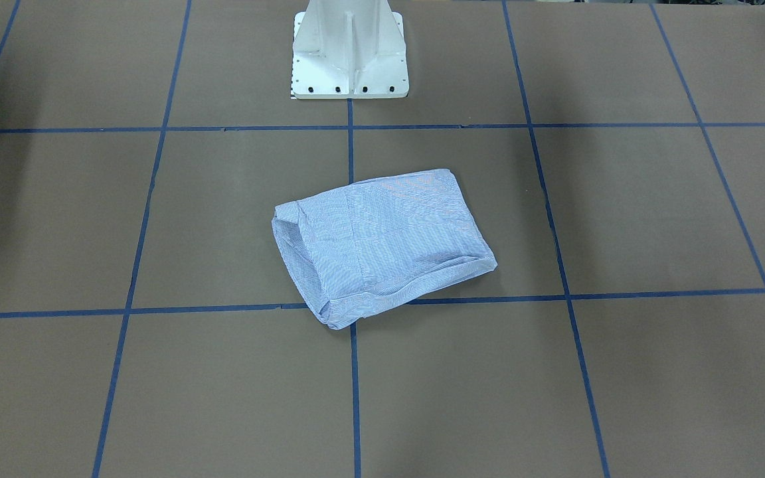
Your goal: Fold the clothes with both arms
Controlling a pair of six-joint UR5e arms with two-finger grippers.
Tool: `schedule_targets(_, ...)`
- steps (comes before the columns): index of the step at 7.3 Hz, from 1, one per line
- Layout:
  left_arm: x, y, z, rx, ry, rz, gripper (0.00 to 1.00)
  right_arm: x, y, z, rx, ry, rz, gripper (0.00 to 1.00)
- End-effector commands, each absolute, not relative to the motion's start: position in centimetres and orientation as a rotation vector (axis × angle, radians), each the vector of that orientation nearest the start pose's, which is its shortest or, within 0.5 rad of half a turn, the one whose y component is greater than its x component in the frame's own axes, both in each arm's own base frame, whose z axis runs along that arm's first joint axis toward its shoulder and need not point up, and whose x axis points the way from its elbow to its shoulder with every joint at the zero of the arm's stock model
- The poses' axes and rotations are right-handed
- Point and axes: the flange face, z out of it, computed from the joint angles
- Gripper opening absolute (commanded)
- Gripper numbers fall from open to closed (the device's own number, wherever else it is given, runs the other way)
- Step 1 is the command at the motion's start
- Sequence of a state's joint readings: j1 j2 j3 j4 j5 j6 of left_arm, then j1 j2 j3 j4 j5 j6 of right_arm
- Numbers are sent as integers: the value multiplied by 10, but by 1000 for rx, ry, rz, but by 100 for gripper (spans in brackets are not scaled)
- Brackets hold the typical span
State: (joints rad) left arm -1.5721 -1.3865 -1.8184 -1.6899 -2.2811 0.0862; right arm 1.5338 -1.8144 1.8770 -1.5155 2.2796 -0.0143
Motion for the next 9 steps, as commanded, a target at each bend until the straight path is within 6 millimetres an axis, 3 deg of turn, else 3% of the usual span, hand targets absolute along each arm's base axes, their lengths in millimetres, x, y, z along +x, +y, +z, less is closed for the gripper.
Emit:
schedule_targets(1,-69,-410,611,205,703,153,100,54,-399,616,125,-712,-74,100)
schedule_targets(3,-69,-402,622,172,716,132,100,53,-399,616,125,-714,-77,100)
schedule_targets(9,-68,-401,618,174,709,137,100,54,-399,616,127,-714,-76,100)
